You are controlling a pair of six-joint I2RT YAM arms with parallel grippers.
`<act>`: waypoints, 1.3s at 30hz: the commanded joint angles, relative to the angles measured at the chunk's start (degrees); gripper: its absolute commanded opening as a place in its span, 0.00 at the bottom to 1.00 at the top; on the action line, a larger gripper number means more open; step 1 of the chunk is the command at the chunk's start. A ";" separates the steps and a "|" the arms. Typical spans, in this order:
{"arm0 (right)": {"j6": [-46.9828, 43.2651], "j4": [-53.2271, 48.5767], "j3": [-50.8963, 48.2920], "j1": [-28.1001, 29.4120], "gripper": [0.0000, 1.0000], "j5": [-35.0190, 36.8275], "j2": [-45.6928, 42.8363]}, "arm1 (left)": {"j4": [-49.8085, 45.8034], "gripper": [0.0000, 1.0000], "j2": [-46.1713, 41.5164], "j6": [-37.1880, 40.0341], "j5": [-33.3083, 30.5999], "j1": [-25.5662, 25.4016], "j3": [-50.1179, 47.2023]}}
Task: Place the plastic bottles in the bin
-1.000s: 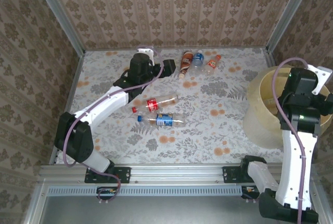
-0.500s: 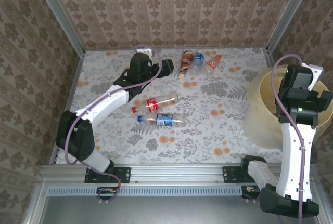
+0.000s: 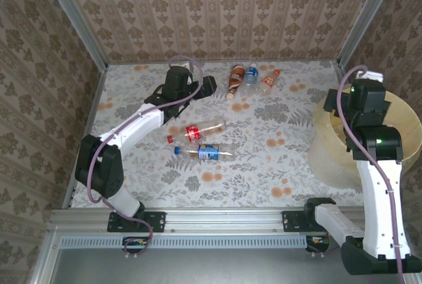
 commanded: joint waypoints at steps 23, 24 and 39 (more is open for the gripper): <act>1.94 18.15 13.02 23.58 1.00 -17.59 41.46 | 0.22 1.00 -6.20 -2.29 -7.52 2.65 -9.12; 2.30 18.44 13.44 23.60 1.00 -17.32 43.20 | -0.09 1.00 -6.60 -2.57 -7.69 2.82 -9.47; 18.88 24.76 20.06 15.48 1.00 -13.80 63.71 | 1.98 1.00 -11.08 -6.04 -8.06 4.85 -15.78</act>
